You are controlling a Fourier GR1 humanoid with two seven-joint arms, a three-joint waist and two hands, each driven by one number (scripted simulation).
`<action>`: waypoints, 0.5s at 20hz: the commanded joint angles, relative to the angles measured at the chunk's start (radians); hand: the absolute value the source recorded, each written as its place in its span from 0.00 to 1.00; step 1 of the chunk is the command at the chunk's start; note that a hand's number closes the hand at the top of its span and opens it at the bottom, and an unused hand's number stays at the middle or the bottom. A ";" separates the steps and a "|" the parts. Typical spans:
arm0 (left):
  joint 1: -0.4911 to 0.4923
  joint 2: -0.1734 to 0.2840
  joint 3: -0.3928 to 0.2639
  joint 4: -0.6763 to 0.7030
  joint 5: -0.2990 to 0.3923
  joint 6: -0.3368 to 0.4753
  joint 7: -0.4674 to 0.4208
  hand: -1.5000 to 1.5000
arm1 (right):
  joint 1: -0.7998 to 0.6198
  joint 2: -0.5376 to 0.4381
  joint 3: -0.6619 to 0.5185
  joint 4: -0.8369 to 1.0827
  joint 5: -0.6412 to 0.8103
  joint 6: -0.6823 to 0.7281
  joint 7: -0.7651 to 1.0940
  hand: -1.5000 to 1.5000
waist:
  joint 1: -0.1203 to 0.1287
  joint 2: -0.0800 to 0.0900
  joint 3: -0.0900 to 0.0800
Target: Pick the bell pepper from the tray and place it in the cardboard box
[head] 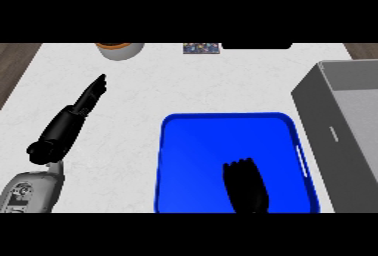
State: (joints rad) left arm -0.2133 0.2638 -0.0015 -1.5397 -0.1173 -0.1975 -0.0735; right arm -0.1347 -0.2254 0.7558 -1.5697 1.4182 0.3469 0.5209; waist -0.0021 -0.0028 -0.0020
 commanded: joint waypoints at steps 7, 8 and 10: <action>-0.003 0.004 0.006 0.003 0.004 -0.004 0.002 0.50 | 0.169 -0.261 0.366 -0.357 -0.208 -0.220 -0.631 1.00 | 0.000 -0.005 0.008; 0.018 0.016 0.015 -0.003 0.013 -0.017 -0.008 0.50 | 0.182 -0.323 0.356 -0.405 -0.217 -0.268 -0.667 1.00 | 0.000 -0.008 0.008; 0.021 -0.002 0.008 0.017 -0.008 0.011 -0.024 0.50 | 0.208 -0.424 0.354 -0.533 -0.239 -0.332 -0.734 1.00 | -0.026 -0.005 0.006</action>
State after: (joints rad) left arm -0.2081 0.2669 0.0040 -1.5352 -0.1151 -0.2009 -0.0806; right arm 0.0195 -0.4978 1.0706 -1.9307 1.2324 0.1289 -0.0583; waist -0.0068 -0.0087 0.0030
